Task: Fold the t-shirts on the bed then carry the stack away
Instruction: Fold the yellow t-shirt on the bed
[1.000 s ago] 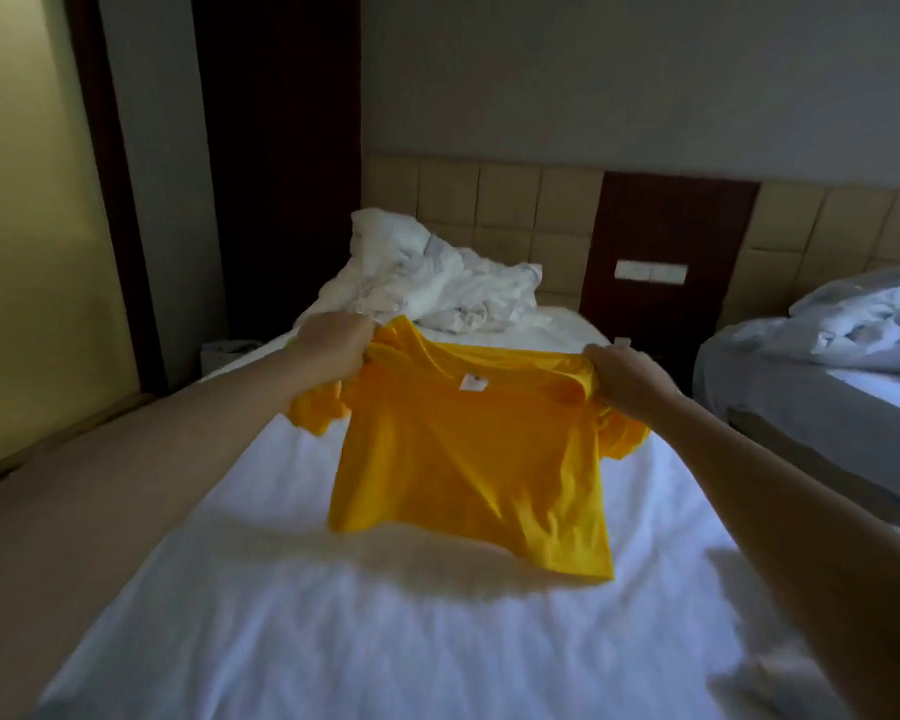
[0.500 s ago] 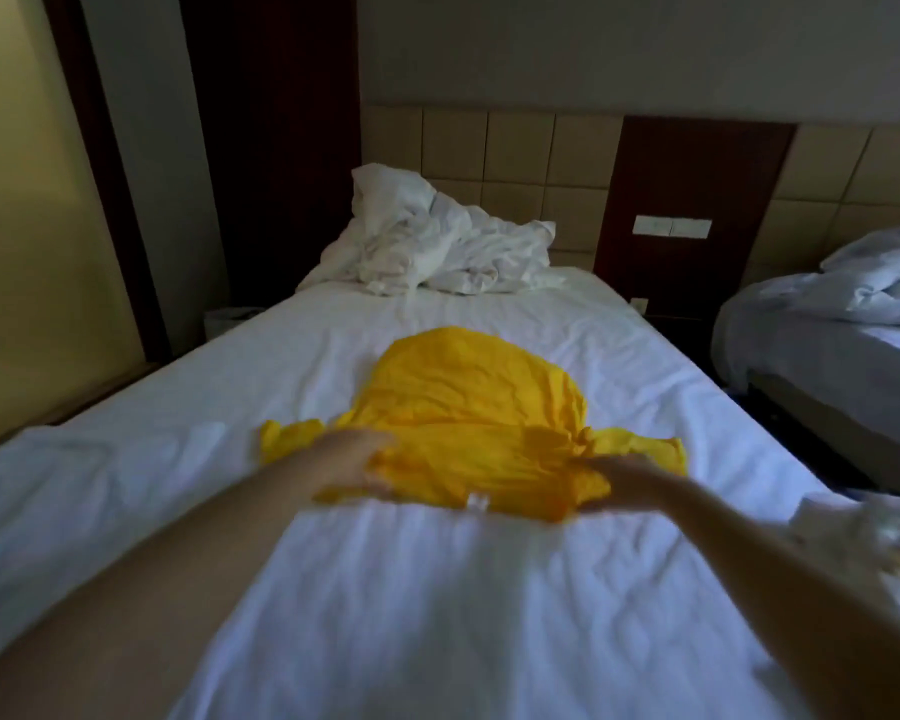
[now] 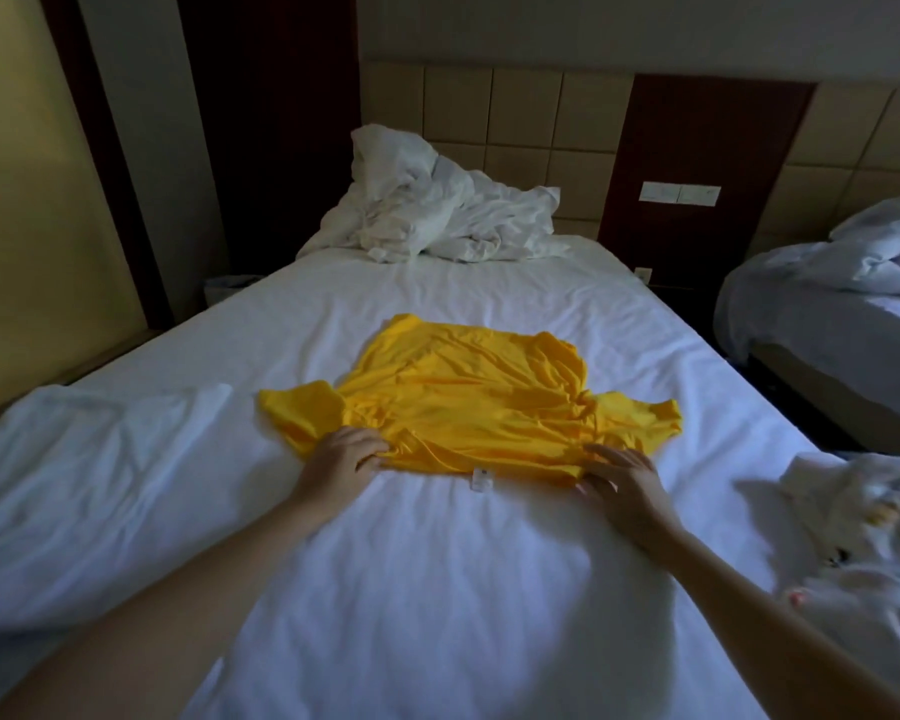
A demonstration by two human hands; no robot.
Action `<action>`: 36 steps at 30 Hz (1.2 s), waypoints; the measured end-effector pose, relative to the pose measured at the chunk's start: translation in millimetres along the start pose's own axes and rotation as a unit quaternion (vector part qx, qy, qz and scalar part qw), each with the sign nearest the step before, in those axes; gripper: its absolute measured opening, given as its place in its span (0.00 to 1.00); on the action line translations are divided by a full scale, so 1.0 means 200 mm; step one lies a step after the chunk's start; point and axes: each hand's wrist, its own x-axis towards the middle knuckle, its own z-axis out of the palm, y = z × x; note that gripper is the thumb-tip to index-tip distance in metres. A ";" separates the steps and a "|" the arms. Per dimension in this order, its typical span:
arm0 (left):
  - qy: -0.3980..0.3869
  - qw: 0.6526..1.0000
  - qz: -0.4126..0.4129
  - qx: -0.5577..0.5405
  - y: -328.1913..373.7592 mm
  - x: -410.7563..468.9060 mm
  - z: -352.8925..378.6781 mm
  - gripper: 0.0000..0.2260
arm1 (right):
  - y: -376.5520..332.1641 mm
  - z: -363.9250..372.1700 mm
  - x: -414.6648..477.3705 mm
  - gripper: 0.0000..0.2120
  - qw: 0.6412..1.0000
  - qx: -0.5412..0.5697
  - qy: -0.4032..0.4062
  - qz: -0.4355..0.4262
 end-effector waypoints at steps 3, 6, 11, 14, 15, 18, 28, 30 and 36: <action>0.058 0.997 0.008 -0.042 0.03 -0.07 -0.07 0.12 | -0.02 -0.07 -0.03 0.06 0.998 0.015 0.063 0.005; 0.089 0.995 -0.008 -0.046 0.10 -0.17 -0.16 0.08 | -0.06 -0.19 -0.08 0.08 0.997 0.037 0.058 -0.020; -0.015 0.993 0.064 0.094 0.15 -0.29 -0.34 0.11 | -0.18 -0.39 -0.25 0.10 0.997 0.012 -0.044 -0.067; -0.120 0.992 -0.013 0.039 0.18 -0.35 -0.44 0.17 | -0.23 -0.45 -0.37 0.13 0.994 -0.006 -0.044 -0.099; -0.149 0.989 -0.010 0.012 0.21 -0.37 -0.46 0.20 | -0.25 -0.47 -0.41 0.10 0.994 -0.005 -0.040 -0.106; -0.175 0.982 -0.028 -0.072 0.27 -0.44 -0.52 0.17 | -0.29 -0.49 -0.50 0.06 0.990 0.020 -0.032 -0.138; -0.115 0.970 -0.090 -0.194 0.38 -0.79 -0.61 0.21 | -0.41 -0.47 -0.84 0.13 0.988 0.154 0.005 -0.026; -0.071 0.968 -0.113 -0.214 0.41 -0.85 -0.60 0.24 | -0.45 -0.46 -0.88 0.10 0.989 0.150 0.014 0.006; -0.151 0.978 -0.101 -0.106 0.43 -1.01 -0.54 0.20 | -0.58 -0.44 -1.04 0.29 0.988 -0.010 -0.133 0.075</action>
